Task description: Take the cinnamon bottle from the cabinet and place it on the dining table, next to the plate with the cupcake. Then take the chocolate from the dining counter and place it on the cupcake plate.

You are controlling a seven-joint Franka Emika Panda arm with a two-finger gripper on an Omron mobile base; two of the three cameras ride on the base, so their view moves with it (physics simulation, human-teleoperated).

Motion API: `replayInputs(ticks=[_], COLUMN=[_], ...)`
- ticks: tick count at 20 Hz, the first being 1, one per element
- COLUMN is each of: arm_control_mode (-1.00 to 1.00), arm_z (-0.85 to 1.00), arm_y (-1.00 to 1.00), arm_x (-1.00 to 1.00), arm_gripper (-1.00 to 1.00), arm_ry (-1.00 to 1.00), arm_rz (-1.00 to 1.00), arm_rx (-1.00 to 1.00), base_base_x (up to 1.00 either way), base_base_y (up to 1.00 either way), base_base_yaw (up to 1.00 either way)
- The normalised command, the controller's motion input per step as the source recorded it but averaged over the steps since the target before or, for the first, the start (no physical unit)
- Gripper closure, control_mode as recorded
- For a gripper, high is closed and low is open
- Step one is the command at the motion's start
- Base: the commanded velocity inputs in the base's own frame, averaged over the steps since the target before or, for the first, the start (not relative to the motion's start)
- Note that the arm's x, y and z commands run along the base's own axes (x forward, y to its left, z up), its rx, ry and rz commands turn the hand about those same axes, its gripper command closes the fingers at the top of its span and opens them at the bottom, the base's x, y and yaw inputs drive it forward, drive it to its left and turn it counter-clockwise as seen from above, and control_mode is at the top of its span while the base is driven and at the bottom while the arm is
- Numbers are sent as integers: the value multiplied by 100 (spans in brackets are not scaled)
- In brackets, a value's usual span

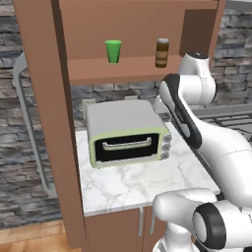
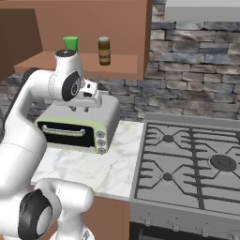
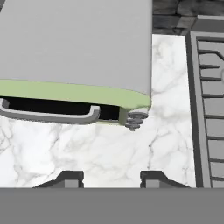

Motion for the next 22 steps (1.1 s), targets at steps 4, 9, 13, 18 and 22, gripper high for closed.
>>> replayInputs(ticks=[4, 9, 13, 18, 22], arm_control_mode=[-100, -100, -100, -100, -100], arm_z=[0, 12, 21, 48, 66], arm_y=[2, 15, 0, 6, 1], arm_x=[-19, -21, -16, 2, 11], arm_gripper=[-100, -100, -100, -100, -100], arm_ry=[-19, -46, -53, -21, 1], arm_rz=[0, -1, 2, 0, -1], arm_rx=[-1, -10, 7, 14, 22], base_base_x=[0, 0, 0, 0, 0], base_base_y=[0, 0, 0, 0, 0], base_base_yaw=[0, 0, 0, 0, 0])
